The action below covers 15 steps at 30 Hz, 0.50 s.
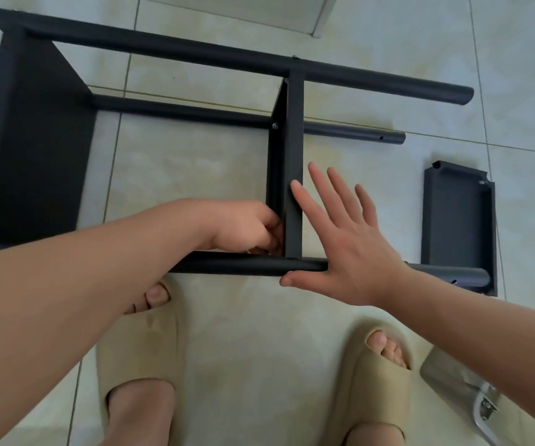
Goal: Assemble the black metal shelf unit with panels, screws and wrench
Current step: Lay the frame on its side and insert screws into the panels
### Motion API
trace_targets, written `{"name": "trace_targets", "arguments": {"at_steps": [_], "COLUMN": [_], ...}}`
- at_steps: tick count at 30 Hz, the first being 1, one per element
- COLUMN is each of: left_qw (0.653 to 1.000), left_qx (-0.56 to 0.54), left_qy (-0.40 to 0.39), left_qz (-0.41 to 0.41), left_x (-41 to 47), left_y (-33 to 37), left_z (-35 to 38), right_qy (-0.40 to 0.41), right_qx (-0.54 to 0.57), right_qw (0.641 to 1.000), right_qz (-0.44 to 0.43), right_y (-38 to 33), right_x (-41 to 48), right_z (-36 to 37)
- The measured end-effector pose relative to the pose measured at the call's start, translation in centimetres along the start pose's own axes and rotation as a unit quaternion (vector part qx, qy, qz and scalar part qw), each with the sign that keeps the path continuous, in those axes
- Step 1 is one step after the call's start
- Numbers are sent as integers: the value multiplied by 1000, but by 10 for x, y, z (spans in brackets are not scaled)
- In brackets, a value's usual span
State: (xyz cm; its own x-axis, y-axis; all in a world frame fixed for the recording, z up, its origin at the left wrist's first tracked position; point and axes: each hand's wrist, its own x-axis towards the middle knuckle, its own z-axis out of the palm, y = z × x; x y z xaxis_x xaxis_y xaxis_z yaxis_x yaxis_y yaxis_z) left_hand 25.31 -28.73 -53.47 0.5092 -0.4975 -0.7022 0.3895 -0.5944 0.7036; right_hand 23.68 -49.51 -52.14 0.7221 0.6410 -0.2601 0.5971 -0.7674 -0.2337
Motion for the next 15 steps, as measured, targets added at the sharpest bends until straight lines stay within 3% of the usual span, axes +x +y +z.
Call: {"name": "trace_targets", "arguments": {"at_steps": [5,15], "left_qw": [1000,999], "left_qx": [5,-29], "left_qy": [4,35], "left_qz": [13,26], "left_x": [-1,-1], "left_y": [-5,-12], "left_z": [-1,4], "right_qy": [-15,32], "right_qx": [-18,-41], "right_qw": [1000,995], "right_qz": [-4,-80], "right_y": [0,4], "right_x": [2,2], "right_z": [-2,3]}}
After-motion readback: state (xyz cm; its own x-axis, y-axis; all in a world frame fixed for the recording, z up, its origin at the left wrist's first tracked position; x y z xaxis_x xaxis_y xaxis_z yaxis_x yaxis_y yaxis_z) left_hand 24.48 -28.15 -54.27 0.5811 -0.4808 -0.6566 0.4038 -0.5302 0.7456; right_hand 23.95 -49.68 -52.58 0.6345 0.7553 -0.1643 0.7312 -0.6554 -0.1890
